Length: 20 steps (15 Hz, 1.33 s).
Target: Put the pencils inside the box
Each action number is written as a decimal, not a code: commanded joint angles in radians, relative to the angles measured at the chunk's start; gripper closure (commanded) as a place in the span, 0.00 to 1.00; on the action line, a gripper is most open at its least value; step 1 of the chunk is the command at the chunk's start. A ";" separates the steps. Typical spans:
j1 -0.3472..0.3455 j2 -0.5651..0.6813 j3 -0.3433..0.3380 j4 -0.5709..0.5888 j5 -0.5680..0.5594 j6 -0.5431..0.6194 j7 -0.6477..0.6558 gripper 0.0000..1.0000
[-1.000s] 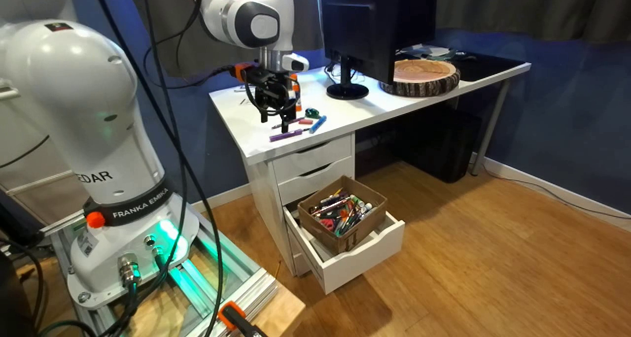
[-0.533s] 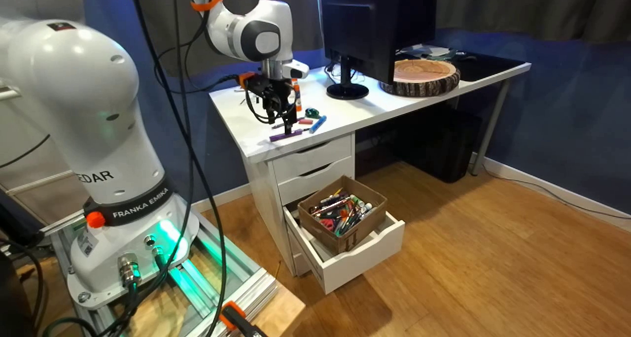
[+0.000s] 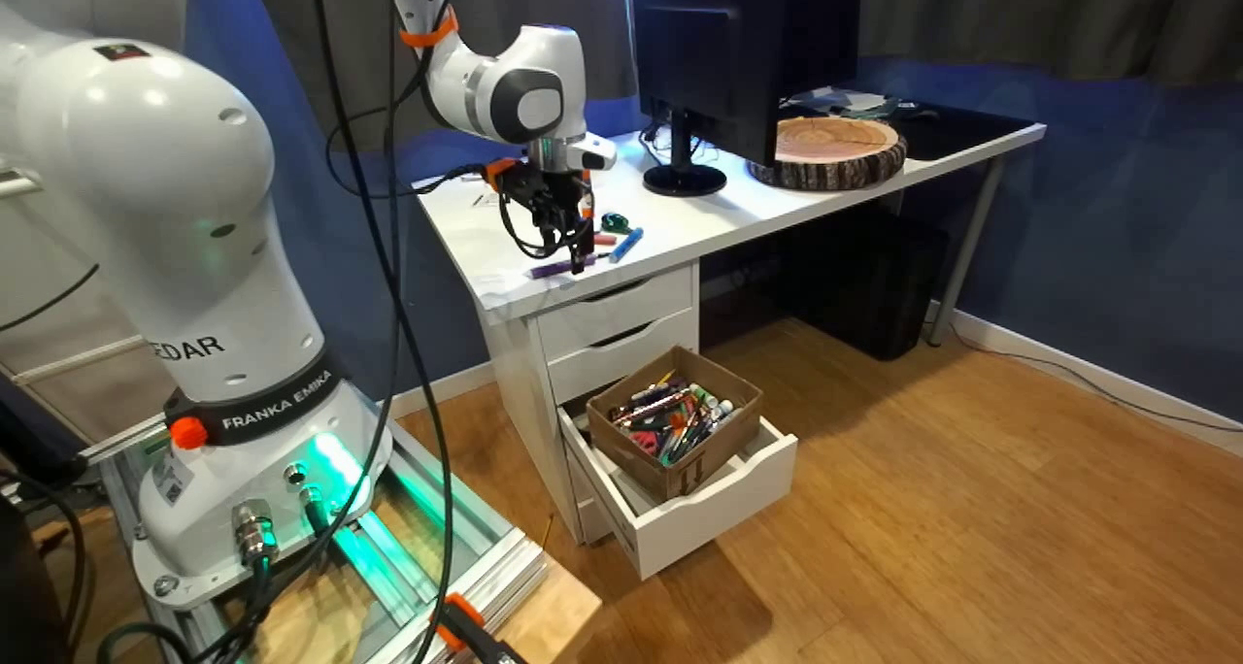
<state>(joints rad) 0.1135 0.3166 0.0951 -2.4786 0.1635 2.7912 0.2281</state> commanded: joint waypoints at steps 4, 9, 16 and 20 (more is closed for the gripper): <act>0.035 0.054 0.004 0.042 0.006 0.035 0.039 0.24; 0.060 0.063 -0.011 0.049 -0.005 0.029 0.068 0.38; 0.066 0.056 -0.027 0.042 -0.014 0.028 0.084 0.52; 0.062 0.053 -0.037 0.039 -0.015 0.027 0.085 0.67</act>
<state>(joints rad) 0.1603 0.3650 0.0771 -2.4426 0.1620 2.8072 0.2833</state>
